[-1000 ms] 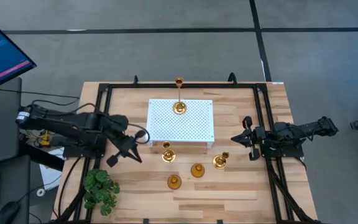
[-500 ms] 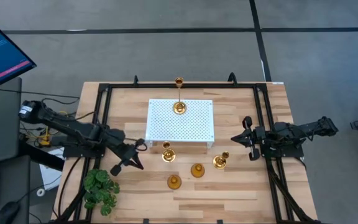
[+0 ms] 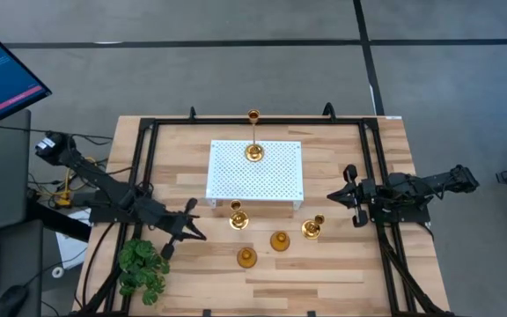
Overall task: Pick & Place candle stick holders
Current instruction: Put the left orange candle holder on the shelf
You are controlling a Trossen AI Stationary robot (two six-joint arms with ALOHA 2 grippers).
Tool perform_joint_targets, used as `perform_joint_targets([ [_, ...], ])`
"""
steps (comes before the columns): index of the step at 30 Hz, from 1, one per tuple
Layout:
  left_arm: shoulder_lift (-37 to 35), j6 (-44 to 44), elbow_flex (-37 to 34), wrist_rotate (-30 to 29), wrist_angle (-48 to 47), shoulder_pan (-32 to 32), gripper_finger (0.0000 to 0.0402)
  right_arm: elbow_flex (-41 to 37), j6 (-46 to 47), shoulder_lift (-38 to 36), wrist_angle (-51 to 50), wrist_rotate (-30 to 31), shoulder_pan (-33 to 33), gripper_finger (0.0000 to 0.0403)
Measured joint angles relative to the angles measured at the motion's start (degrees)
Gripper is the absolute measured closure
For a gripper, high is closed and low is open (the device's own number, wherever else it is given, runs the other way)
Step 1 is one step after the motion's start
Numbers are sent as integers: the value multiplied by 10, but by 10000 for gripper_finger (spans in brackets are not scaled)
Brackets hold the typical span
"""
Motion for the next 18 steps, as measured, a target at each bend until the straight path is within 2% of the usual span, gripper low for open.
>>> perform_joint_targets([
  [5,0,-4,0,-8,44,-1,394,0,-14,0,0,0,0,403],
  [10,6,3,0,-8,48,-1,394,0,-15,0,0,0,0,403],
  [18,51,17,0,-8,88,-1,394,0,-15,0,0,0,0,403],
])
